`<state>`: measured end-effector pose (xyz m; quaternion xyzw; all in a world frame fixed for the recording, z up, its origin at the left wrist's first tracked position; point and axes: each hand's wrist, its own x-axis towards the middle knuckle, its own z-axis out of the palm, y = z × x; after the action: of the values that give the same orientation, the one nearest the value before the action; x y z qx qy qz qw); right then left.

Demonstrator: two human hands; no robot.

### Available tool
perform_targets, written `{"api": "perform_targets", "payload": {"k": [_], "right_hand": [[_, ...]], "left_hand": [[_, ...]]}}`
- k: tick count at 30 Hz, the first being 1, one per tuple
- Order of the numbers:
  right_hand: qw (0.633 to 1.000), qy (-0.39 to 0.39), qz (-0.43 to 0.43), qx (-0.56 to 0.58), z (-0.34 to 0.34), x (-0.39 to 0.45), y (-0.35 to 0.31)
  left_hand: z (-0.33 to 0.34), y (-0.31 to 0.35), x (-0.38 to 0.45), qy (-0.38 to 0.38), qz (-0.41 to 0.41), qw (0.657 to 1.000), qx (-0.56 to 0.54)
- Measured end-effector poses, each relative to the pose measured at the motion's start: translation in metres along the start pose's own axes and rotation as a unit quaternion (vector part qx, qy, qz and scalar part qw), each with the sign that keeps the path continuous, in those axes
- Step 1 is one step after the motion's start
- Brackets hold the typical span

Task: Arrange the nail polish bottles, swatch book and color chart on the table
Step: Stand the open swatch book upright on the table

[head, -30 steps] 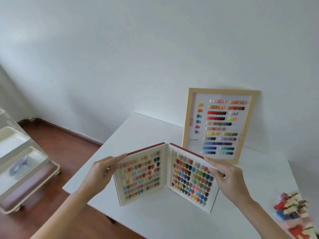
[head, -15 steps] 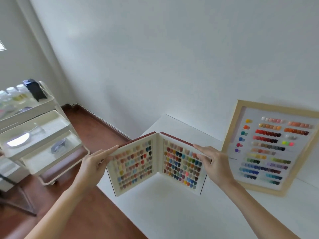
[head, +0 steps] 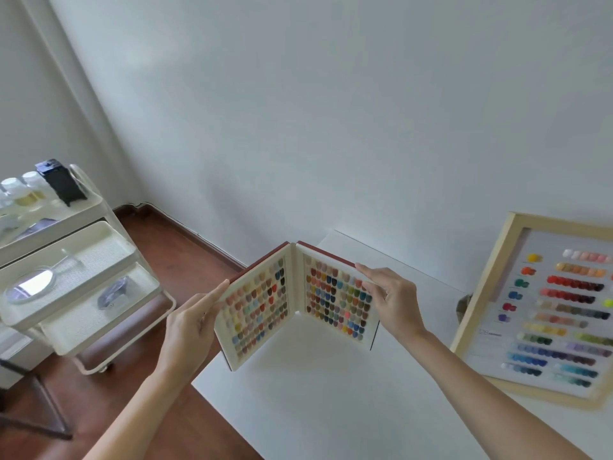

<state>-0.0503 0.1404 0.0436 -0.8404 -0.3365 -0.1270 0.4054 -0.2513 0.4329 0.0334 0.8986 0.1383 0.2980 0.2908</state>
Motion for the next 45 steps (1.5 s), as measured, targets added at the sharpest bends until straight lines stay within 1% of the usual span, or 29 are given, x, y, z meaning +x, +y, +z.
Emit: {"api": "perform_targets", "payload": {"k": [7, 11, 19, 22, 27, 30, 31, 34, 37, 42, 45], "right_hand": [[1.0, 0.01, -0.017, 0.001, 0.019, 0.015, 0.007], [1.0, 0.012, -0.023, 0.003, 0.023, 0.018, 0.011], [1.0, -0.009, -0.025, 0.005, 0.019, 0.016, 0.02], [0.999, -0.024, -0.023, 0.001, 0.014, 0.014, 0.021], [0.998, -0.056, -0.016, -0.012, 0.0, 0.014, 0.017], [0.998, -0.049, -0.022, -0.015, -0.018, 0.004, 0.017], [0.999, -0.046, -0.023, -0.017, -0.026, -0.001, 0.017], [0.999, -0.036, -0.021, -0.027, -0.055, -0.019, 0.023], [0.999, -0.016, -0.005, -0.031, -0.091, -0.04, 0.033], [0.997, 0.025, 0.034, -0.057, -0.163, -0.09, 0.062], [0.994, 0.041, 0.065, -0.08, -0.204, -0.122, 0.084]], "left_hand": [[0.007, -0.003, 0.004, 0.015, -0.005, 1.0, -0.002], [0.007, 0.0, 0.0, 0.021, -0.008, 1.0, -0.021], [0.009, 0.003, -0.007, 0.007, -0.005, 1.0, -0.024], [0.011, 0.007, -0.01, 0.004, -0.008, 1.0, -0.01], [0.015, 0.016, -0.011, 0.0, -0.039, 0.999, 0.038], [0.017, 0.03, -0.004, 0.007, -0.075, 0.995, 0.06], [0.019, 0.037, 0.0, 0.01, -0.075, 0.995, 0.066], [0.027, 0.068, 0.01, 0.024, -0.026, 0.997, 0.062], [0.048, 0.113, 0.015, 0.016, 0.041, 0.999, 0.021], [0.105, 0.196, 0.009, -0.05, 0.121, 0.99, -0.051], [0.144, 0.236, -0.002, -0.094, 0.149, 0.982, -0.07]]}}
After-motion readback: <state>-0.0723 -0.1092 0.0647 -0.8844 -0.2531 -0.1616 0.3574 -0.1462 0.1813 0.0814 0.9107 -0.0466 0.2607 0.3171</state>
